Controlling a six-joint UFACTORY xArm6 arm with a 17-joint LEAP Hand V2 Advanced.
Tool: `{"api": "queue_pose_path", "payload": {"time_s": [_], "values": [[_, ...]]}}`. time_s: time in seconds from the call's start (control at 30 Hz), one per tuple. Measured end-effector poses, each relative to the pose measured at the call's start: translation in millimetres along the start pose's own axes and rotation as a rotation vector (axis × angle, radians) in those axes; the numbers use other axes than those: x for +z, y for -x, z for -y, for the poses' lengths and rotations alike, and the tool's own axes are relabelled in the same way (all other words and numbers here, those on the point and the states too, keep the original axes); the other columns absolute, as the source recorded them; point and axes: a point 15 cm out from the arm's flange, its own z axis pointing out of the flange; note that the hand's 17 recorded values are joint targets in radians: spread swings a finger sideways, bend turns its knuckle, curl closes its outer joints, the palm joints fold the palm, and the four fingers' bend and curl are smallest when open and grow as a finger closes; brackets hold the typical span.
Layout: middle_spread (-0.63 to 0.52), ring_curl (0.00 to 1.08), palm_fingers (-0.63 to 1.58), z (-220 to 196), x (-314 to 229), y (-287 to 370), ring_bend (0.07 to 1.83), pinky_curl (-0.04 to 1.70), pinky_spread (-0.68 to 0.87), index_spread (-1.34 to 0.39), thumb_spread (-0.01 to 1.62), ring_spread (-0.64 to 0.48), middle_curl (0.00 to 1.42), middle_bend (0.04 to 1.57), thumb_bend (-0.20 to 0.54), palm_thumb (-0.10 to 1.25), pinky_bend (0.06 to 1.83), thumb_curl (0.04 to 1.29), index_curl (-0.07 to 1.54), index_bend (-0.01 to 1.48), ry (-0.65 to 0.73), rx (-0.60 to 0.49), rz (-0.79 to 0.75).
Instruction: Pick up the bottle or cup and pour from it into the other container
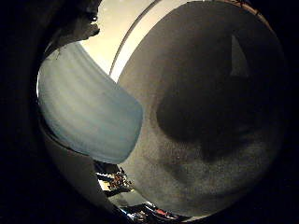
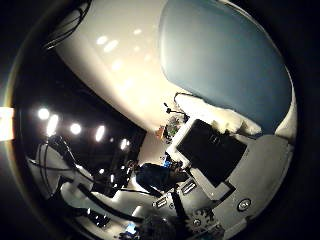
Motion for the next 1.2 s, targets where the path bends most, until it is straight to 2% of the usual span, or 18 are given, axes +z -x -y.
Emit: {"api": "queue_pose_path", "payload": {"time_s": [0.13, 0.37, 0.7, 0.97, 1.2], "values": [[-0.28, 0.65, 0.89, 4.2, -0.9, 22.9, 1.33, 0.48, -0.25, -0.39, 0.59, -0.25, 0.95, 1.0, -0.03, 0.97, 1.54, 0.67, 0.93, 0.7, 0.021, -0.036, -0.016], [-0.29, 0.68, 0.85, 7.4, 21.6, 81.9, 1.36, 0.56, -0.25, -0.4, 0.59, -0.25, 0.99, 1.03, -0.031, 0.97, 1.53, 0.68, 1.0, 0.71, 0.148, -0.14, -0.063], [-0.29, 0.7, 0.85, -3.3, 88.2, 177.4, 1.35, 0.66, -0.26, -0.42, 0.58, -0.25, 1.01, 1.03, -0.031, 0.97, 1.48, 0.7, 1.04, 0.69, 0.418, -0.328, -0.183], [-0.29, 0.71, 0.85, -18.5, 148.5, 222.3, 1.35, 0.72, -0.27, -0.43, 0.57, -0.26, 1.02, 1.02, -0.032, 0.97, 1.45, 0.7, 1.06, 0.68, 0.587, -0.502, -0.376], [-0.3, 0.71, 0.86, -30.4, 186.7, 252.0, 1.34, 0.76, -0.29, -0.43, 0.56, -0.26, 1.03, 1.0, -0.031, 0.97, 1.41, 0.71, 1.07, 0.65, 0.725, -0.597, -0.533]]}}
